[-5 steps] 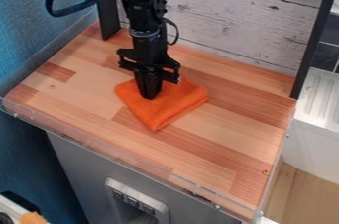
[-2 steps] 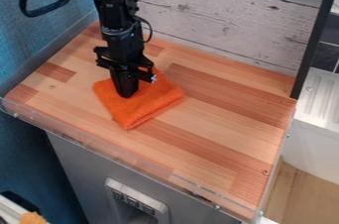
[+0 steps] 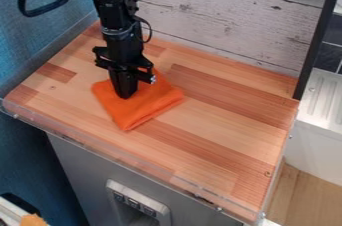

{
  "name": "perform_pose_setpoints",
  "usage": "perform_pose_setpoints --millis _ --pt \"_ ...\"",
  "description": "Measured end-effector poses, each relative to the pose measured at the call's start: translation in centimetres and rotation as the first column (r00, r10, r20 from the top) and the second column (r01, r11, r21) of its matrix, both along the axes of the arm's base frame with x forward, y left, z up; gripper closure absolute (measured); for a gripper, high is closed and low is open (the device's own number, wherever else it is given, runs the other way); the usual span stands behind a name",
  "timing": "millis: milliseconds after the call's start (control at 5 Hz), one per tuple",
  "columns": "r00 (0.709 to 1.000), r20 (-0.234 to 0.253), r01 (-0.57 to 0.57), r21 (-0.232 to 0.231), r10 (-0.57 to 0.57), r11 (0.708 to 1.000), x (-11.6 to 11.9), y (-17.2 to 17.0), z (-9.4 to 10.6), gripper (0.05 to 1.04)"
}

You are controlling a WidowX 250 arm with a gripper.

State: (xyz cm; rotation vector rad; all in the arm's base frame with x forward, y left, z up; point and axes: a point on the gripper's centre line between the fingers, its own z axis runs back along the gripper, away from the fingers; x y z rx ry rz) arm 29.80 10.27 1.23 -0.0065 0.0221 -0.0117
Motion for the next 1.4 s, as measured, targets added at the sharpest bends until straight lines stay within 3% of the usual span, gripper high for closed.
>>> perform_pose_setpoints --millis 600,800,1000,1200,1400 --pt "1.000 0.030 -0.008 0.007 0.007 1.000 0.6 0.8 0.8 0.999" --pt "1.000 0.013 -0.014 -0.005 0.014 1.000 0.9 1.0 1.6 0.850" --pt "1.000 0.011 -0.020 -0.004 0.020 1.000 1.9 1.4 3.3 0.600" --pt "1.000 0.017 -0.015 -0.003 0.015 1.000 3.2 1.9 5.7 0.305" --pt "0.998 0.064 -0.013 0.013 0.012 1.000 5.3 2.7 9.4 0.089"
